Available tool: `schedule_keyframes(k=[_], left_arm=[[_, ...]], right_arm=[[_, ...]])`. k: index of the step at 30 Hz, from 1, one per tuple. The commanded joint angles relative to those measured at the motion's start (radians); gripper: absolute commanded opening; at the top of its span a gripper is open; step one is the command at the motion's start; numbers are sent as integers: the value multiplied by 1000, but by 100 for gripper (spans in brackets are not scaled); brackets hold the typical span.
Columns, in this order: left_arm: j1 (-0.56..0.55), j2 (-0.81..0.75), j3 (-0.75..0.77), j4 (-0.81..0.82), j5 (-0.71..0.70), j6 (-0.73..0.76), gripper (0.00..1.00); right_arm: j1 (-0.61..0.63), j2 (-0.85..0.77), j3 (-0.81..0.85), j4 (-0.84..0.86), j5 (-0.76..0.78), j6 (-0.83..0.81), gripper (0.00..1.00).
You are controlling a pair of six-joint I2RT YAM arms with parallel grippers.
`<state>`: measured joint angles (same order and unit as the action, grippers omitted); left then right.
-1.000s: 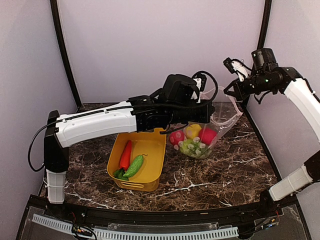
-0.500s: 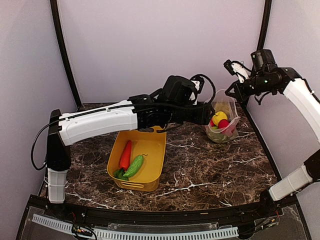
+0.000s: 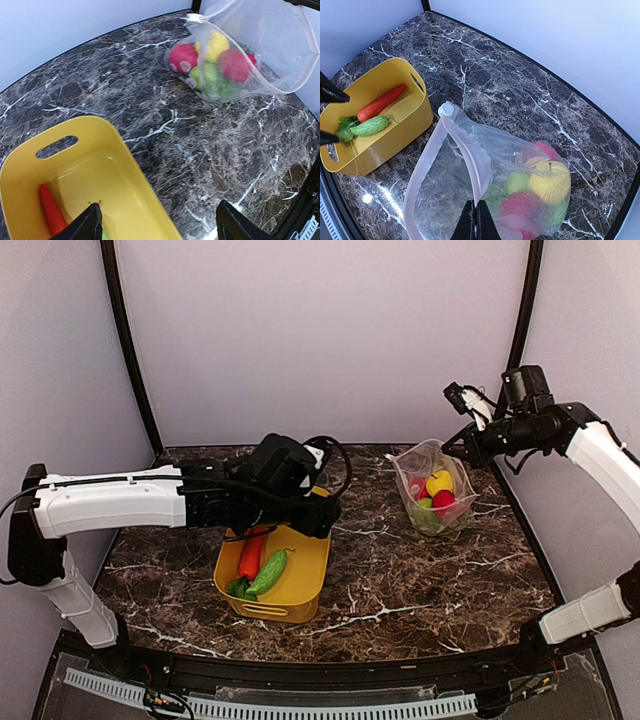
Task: Place the food in the zip-top bag and seal the zipper
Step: Pick up the fake vegetable from the bin.
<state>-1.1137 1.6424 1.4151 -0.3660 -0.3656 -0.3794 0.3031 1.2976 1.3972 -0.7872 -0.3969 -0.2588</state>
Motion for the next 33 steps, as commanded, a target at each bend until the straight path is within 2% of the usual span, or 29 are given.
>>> schedule_keyframes(k=[1,6,9,13,19,25,33], left_arm=[[49,-87,-127,-98,-50,-4,76],[98,-64,-159,-206,91,40,76],[101,-21,-139,-294,125,75,77],[103,8,-140,-333,159,122,77],[134,68,-133,-362,209,134,67],[141,140,-106,-415,154,146,59],[142,194,-85,-429,102,145,58]], right_arm=[[-8,-51,-71,105,-41,-18,0],[-14,-58,-125,137,-73,-17,0],[-23,-52,-126,133,-59,-5,0],[-30,-64,-134,135,-101,-1,0],[-30,-64,-139,134,-130,-1,0],[-30,-65,-147,134,-140,-1,0],[-30,-62,-151,134,-146,-3,0]])
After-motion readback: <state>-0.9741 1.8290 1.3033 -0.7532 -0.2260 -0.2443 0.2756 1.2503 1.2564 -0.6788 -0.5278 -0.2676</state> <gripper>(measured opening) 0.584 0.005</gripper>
